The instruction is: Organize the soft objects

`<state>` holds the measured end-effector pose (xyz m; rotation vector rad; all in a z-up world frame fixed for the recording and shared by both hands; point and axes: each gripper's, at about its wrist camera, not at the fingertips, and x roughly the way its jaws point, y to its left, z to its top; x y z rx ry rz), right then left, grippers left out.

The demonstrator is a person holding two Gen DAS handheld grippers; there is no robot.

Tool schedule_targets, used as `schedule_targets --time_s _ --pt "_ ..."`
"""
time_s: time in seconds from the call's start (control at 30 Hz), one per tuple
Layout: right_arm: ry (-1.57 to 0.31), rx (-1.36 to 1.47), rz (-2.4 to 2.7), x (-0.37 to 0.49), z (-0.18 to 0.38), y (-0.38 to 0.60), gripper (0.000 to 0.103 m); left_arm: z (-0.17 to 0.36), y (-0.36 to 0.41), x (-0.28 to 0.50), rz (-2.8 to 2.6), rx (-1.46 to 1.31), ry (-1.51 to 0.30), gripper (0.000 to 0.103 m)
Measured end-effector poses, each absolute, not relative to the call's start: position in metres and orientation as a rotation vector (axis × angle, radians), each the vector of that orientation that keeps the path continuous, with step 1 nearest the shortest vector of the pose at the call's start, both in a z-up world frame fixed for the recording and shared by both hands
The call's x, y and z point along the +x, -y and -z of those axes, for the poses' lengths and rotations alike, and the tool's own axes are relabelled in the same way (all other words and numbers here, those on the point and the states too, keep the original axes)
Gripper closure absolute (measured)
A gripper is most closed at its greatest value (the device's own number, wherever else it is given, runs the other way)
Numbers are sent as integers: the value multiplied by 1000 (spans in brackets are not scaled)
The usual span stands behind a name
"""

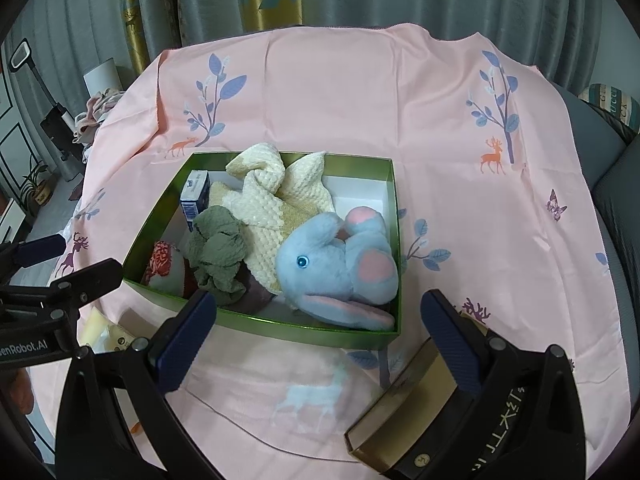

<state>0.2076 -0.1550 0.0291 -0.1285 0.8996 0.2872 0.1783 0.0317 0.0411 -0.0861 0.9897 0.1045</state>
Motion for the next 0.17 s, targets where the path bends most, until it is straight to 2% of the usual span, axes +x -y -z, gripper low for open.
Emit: schedule_targets --time_s 0.17 --pt "-905 -121 -286 209 -27 156 1 -37 -33 182 -105 -93 -993 5"
